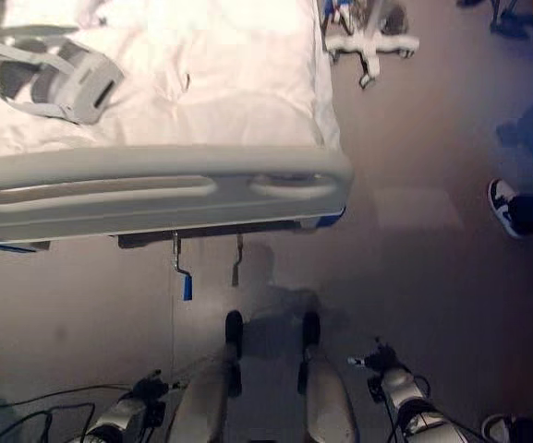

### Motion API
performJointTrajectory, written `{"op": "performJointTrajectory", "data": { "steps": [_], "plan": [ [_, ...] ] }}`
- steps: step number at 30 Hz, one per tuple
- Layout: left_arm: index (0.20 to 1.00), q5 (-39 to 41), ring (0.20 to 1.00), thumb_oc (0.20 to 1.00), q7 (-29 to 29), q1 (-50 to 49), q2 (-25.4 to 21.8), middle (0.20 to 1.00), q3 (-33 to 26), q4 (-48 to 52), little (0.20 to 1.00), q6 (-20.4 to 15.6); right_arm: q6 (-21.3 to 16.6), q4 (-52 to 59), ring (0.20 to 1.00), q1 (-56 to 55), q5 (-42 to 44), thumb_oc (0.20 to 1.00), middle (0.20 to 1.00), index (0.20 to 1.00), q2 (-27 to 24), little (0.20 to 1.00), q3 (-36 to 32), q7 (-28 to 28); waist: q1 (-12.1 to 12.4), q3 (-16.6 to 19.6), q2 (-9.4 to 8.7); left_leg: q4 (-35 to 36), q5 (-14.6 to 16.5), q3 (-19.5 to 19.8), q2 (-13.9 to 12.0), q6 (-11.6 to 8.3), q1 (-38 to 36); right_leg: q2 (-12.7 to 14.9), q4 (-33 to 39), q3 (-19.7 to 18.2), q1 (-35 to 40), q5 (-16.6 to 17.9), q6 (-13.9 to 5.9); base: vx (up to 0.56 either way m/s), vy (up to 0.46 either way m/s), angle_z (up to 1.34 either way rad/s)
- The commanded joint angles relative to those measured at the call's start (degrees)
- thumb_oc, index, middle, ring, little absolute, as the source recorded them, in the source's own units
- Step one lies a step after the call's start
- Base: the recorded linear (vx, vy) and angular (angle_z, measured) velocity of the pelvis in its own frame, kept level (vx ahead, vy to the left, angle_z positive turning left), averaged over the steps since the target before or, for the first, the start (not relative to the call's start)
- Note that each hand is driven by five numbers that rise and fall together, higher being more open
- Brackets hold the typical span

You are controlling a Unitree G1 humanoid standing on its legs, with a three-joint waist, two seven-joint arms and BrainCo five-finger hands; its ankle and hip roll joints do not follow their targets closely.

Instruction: Raise the hospital bed

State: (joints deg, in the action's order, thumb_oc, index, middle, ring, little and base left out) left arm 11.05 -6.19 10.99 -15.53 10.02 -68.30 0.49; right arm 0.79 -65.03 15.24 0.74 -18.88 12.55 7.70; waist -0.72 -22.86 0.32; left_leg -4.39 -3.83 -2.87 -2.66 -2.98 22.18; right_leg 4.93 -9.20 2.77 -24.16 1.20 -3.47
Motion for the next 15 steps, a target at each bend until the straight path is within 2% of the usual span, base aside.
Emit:
{"op": "performJointTrajectory", "data": {
  "steps": [1,6,15],
  "plan": [
    [1.000,3.4,1.000,1.000,-0.9,0.0,-0.4,1.000,1.0,0.5,1.000,-0.9,-1.0,3.0,1.000,-1.0,2.2,1.000,1.000,1.000,-1.9,1.000,2.5,1.7,-1.4,1.4,-1.25,-6.3,1.5,0.2,3.2,2.78,4.3,0.3,-1.5,0.6,-3.3,2.9,-2.01,-0.08,0.026,-0.06],
    [1.000,4.7,1.000,1.000,-1.7,2.3,-1.1,1.000,2.0,2.8,1.000,-1.2,-1.8,5.4,1.000,0.7,3.1,1.000,1.000,1.000,-2.7,1.000,2.9,2.3,-1.7,0.9,-0.96,-11.0,2.6,0.6,3.6,3.08,10.9,0.4,-5.4,0.3,-9.7,2.6,-1.83,-0.03,0.011,0.00],
    [1.000,6.8,1.000,1.000,-2.6,4.4,-1.7,1.000,2.3,5.8,1.000,-1.6,-2.7,8.8,1.000,0.5,4.1,1.000,1.000,1.000,-3.6,1.000,2.2,2.5,-1.8,2.0,-0.29,-12.5,3.1,1.5,4.2,3.28,14.9,0.2,-6.0,0.3,-13.2,2.4,-1.58,0.00,0.001,0.04]
  ]
}}
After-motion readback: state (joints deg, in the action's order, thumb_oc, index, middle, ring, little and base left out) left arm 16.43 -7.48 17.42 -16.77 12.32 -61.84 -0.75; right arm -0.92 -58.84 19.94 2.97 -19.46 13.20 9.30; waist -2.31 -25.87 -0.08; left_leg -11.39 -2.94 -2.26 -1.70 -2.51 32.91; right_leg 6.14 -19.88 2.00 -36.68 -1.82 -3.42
